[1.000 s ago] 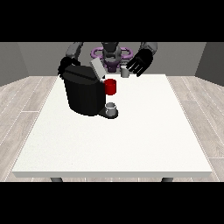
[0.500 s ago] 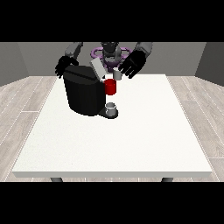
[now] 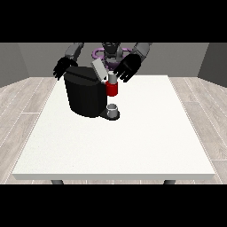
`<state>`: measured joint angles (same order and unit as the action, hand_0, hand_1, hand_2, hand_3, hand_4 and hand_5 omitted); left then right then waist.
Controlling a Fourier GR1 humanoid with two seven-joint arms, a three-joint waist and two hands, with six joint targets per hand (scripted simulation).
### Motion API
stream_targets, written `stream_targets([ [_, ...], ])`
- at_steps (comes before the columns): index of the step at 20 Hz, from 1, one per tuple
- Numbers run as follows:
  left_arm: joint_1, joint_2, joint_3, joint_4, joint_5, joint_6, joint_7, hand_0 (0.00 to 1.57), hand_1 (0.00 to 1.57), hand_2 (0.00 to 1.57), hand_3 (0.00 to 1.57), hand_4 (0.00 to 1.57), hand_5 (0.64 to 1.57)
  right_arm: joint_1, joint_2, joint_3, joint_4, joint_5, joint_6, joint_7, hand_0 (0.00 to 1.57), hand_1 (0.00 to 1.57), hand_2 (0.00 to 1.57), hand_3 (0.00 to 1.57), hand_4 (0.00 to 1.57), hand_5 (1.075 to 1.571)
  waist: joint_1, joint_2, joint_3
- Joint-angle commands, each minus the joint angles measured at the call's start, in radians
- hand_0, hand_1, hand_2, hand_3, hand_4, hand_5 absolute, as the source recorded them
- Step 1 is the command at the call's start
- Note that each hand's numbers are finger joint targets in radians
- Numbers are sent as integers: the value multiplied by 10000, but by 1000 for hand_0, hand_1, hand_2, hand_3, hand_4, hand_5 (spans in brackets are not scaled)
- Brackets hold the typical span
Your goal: Insert the coffee pod into the coffee machine and close the lid
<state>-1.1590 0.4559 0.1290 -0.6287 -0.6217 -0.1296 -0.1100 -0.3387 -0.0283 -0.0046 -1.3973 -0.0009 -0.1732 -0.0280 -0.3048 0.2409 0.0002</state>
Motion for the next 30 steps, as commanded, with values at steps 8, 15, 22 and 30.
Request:
stream_targets([
  [8,97,-259,-124,203,-270,182,-186,1179,1179,1253,1183,493,1571,-173,-78,-114,-320,-140,-21,610,0,0,0,0,499,1571,48,20,-4],
  [15,303,-469,-228,100,-376,187,-262,1186,1186,1269,1202,515,1571,446,12,-337,14,-202,-52,-345,0,0,0,0,538,1571,239,-63,0],
  [22,-459,-98,-20,262,-373,-152,11,1236,1236,1279,1197,487,1571,88,8,-422,195,-199,-57,-712,0,0,0,0,448,1571,89,544,2],
  [30,-208,-394,-78,424,-482,-47,27,1204,1204,1226,1089,463,1571,66,-171,-391,4,-427,275,-90,0,0,0,0,446,1571,-41,343,0],
])
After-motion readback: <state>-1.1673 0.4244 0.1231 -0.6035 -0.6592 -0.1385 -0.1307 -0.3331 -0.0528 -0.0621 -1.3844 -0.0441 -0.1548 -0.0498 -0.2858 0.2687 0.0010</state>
